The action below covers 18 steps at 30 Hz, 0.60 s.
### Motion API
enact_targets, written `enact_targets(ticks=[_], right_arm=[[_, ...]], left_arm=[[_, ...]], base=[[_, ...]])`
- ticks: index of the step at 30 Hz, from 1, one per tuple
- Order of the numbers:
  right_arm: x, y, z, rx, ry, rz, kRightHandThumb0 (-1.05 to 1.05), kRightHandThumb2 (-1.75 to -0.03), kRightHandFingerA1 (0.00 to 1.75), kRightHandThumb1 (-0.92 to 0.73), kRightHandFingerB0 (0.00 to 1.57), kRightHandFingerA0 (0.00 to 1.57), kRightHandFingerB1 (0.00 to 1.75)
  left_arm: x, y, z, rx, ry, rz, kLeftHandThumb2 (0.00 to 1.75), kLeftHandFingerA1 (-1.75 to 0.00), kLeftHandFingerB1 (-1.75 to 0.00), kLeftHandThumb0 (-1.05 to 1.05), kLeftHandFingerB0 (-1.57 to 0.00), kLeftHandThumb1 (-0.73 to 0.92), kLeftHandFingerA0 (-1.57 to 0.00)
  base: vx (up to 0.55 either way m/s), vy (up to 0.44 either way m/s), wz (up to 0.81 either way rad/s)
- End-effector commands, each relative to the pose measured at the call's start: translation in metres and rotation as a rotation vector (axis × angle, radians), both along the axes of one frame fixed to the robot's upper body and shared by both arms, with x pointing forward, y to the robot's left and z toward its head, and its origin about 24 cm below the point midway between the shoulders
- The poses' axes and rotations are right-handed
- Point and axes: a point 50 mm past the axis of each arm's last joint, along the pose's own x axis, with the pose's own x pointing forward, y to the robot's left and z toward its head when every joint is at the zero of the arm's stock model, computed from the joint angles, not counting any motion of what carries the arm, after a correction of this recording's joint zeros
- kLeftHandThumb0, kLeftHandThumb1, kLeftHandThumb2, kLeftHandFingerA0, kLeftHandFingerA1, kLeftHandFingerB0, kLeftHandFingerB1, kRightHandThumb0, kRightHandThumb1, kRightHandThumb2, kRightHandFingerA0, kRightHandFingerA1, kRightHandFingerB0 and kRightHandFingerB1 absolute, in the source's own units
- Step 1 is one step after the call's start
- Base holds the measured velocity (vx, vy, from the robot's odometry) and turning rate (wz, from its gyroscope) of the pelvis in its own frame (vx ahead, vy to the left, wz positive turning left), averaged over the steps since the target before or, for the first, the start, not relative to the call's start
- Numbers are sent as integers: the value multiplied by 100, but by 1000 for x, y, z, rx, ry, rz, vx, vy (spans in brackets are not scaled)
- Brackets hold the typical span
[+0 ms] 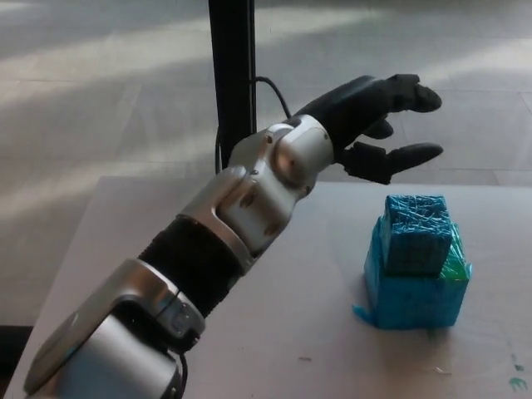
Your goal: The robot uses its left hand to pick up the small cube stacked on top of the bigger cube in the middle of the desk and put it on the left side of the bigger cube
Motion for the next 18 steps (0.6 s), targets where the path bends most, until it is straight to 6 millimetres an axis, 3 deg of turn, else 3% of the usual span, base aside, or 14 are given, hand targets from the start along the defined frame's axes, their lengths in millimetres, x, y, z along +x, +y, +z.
enact_targets(ticks=[1,2,3,4,5,7,8,9,10,11,13,17,18], right_arm=[[0,-8,3,-25,27,-14,-81,-71,101,-60,40,54,83],[0,-8,3,-33,24,-16,-82,-69,104,-59,38,55,85],[0,-8,3,-38,25,-16,-83,-70,105,-59,38,54,86],[1,-9,4,-32,23,-9,-83,-70,105,-59,37,53,86],[1,-9,4,-29,22,-5,-87,-97,96,-43,41,59,80],[3,-7,7,-3,20,-32,-85,-96,95,-42,40,57,79],[3,-5,7,-10,18,-35,-87,-96,96,-42,41,57,79],[5,-4,7,-9,17,-33,-87,-96,96,-42,41,57,79],[5,-7,5,-24,22,-25,-85,-68,103,-60,39,53,83],[5,-7,6,-28,20,-15,-86,-67,103,-62,38,54,83],[7,-7,7,-39,20,-5,-86,-69,105,-61,38,55,84],[10,-7,8,-13,-2,-21,-89,-68,109,-58,41,53,89],[10,-8,8,-9,-3,-21,-90,-66,108,-61,42,54,87]], left_arm=[[-8,-22,9,150,-92,-81,112,-50,-47,-89,-19,67,-13],[-9,-26,10,180,-98,-89,111,-50,-45,-90,-16,66,-12],[-10,-29,10,195,-90,-93,66,-44,-32,-97,-22,82,-15],[-12,-34,12,307,-144,-95,105,-23,-35,-99,-13,58,-5],[-12,-36,13,339,-149,-97,107,-9,-27,-105,-14,59,0],[-11,-39,12,388,-127,-92,106,0,-2,-105,-12,58,0],[-11,-41,12,409,-124,-93,105,-6,-1,-102,-11,54,0],[-11,-40,12,412,-125,-90,105,-6,-1,-102,-11,54,0],[-12,-42,11,454,-111,-92,102,-13,-7,-96,0,47,0],[-13,-43,9,479,-106,-97,104,-7,-4,-97,-10,52,0],[-14,-43,7,500,-102,-99,105,-7,-6,-97,-12,53,0],[-17,-45,-1,563,-47,-106,103,-10,-11,-97,-10,55,0],[-19,-45,-5,608,-28,-115,100,-19,-15,-93,0,47,0]], base=[[0,0,0],[0,0,0],[0,0,0],[0,0,0],[0,0,0],[0,0,0],[0,0,0],[0,0,0],[0,0,0],[0,0,0],[0,0,0],[0,0,0],[0,0,0]])
